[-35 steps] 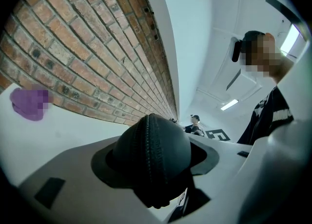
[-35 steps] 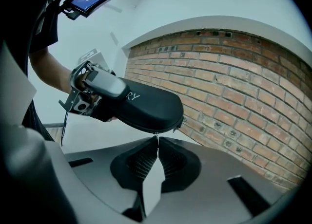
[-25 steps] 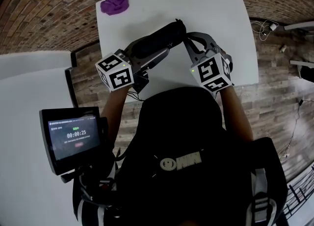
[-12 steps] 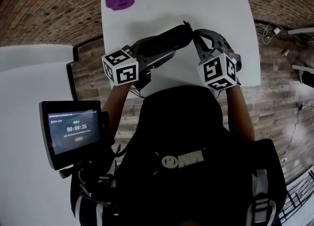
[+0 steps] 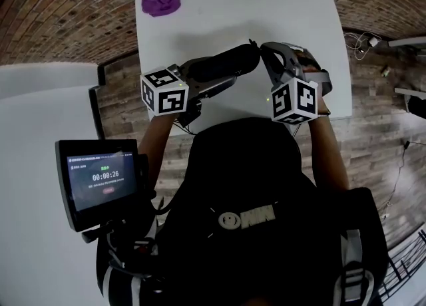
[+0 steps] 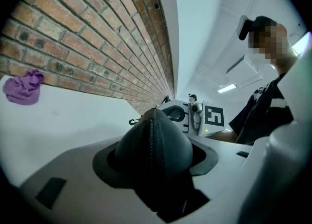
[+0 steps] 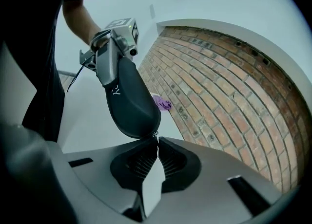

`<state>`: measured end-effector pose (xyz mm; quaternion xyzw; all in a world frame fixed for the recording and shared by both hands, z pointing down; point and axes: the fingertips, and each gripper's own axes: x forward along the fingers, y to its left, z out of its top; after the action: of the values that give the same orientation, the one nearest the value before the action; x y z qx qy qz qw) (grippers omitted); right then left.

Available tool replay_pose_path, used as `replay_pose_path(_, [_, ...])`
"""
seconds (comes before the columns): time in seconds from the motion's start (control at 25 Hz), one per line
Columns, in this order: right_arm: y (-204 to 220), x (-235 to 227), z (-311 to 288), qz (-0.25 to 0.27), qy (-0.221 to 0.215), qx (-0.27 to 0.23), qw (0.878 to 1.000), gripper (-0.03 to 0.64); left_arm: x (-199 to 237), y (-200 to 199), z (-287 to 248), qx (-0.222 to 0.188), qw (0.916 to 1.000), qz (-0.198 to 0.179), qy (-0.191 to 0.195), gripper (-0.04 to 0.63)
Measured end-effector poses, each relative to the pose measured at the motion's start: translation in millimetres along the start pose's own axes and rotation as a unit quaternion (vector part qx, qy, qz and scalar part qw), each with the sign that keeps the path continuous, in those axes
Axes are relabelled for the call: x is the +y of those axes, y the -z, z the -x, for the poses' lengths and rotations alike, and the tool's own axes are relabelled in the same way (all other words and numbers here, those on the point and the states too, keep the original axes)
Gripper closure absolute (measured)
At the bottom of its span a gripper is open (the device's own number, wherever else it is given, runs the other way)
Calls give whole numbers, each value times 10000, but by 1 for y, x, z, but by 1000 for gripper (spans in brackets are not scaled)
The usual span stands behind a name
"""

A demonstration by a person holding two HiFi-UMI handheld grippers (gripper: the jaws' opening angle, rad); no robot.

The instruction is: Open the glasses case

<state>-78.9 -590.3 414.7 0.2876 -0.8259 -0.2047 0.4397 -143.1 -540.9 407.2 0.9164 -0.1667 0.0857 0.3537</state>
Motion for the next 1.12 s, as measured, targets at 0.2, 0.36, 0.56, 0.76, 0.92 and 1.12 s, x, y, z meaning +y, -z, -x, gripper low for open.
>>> replay_pose_path(0.2, [3,9,0,820,-19,269,9963,605,-1,13,-3,442,9990,52,-12,322])
replay_pose_path(0.36, [6,14,-2,1207,-49,396,9919,605,1,20,-7,780,9968,-148,-117,322])
replay_pose_path(0.56, [6,17,0,1482,-142,475,9877,606,1,25,-10,1048,9940,-285,-123,322])
replay_pose_path(0.76, [7,22,-1,1774,-158,536,9826,606,2,30,-13,1424,9882,-523,-197,322])
replay_pose_path(0.92, [7,34,0,1995,-352,591,9775,606,2,37,-13,1717,9822,-733,-197,322])
replay_pose_path(1.12, [9,43,1,2374,-558,710,9672,605,2,44,-16,1955,9759,-946,-205,322])
